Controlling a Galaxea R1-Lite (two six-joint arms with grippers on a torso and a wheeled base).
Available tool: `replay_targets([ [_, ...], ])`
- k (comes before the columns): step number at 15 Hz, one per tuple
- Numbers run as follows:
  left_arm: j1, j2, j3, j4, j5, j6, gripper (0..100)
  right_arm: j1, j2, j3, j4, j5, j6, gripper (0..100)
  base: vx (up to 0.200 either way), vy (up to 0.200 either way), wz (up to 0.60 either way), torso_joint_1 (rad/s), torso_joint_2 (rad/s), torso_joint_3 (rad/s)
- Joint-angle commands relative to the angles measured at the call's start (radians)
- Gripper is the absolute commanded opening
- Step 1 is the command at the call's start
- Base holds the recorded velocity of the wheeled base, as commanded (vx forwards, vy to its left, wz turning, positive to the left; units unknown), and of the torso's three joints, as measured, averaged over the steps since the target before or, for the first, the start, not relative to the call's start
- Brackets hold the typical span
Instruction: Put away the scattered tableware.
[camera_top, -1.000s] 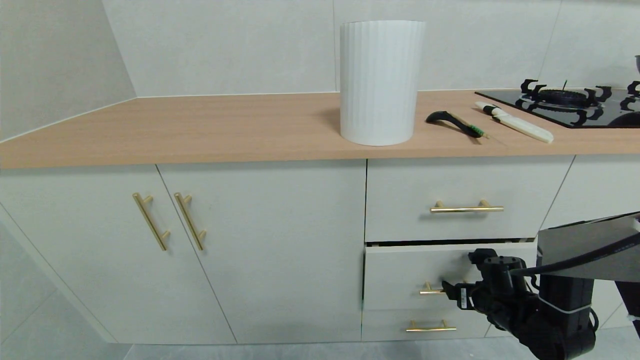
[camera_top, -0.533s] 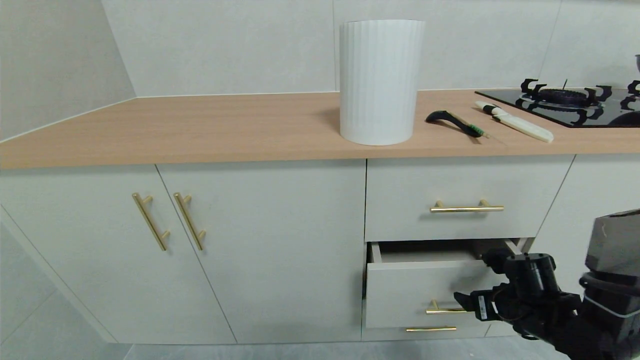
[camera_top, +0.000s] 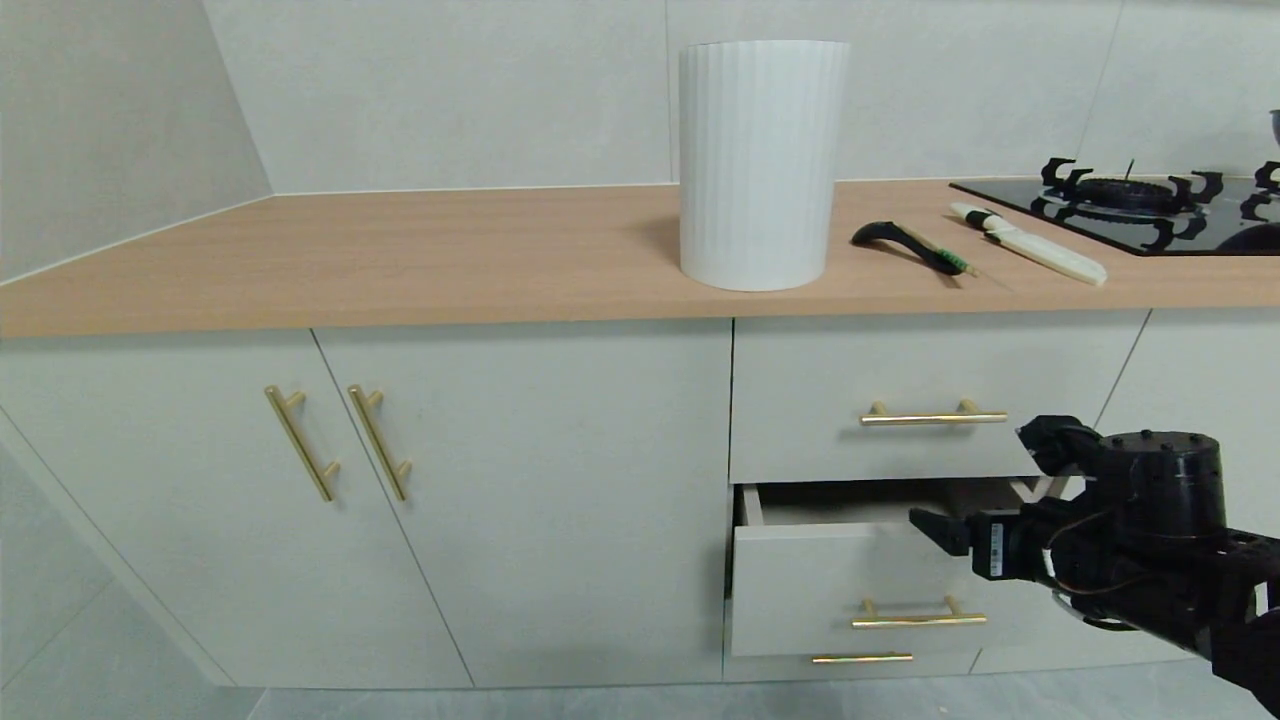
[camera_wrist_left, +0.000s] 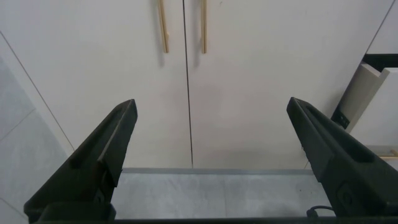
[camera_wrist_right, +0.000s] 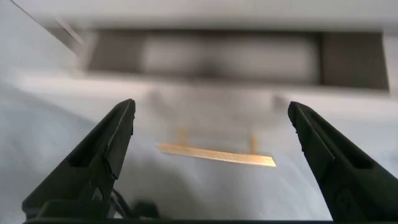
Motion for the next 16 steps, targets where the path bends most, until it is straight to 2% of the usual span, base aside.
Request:
replay_targets([
  [1, 0.0, 0.0, 0.0, -0.001, 0.0, 0.0, 100, 0.006, -0.005, 0.002, -0.009, -0.001, 0.001, 100, 0.0, 0.0, 0.0, 0.0, 0.0, 0.0],
  [4, 0.0, 0.0, 0.0, -0.001, 0.0, 0.0, 100, 0.037, 0.118, 0.003, -0.076, -0.056, -0.002, 100, 0.0, 0.0, 0.0, 0.0, 0.0, 0.0],
  [7, 0.0, 0.0, 0.0, -0.001, 0.0, 0.0, 100, 0.069, 0.228, 0.005, -0.222, -0.177, -0.002, 100, 0.0, 0.0, 0.0, 0.0, 0.0, 0.0],
  [12, 0.0, 0.0, 0.0, -0.001, 0.0, 0.0, 100, 0.072, 0.363, -0.003, -0.457, -0.242, -0.006, 100, 0.0, 0.0, 0.0, 0.0, 0.0, 0.0],
  [16, 0.0, 0.0, 0.0, -0.001, 0.0, 0.0, 100, 0.072, 0.397, 0.0, -0.507, -0.25, -0.018, 100, 0.0, 0.0, 0.0, 0.0, 0.0, 0.0],
])
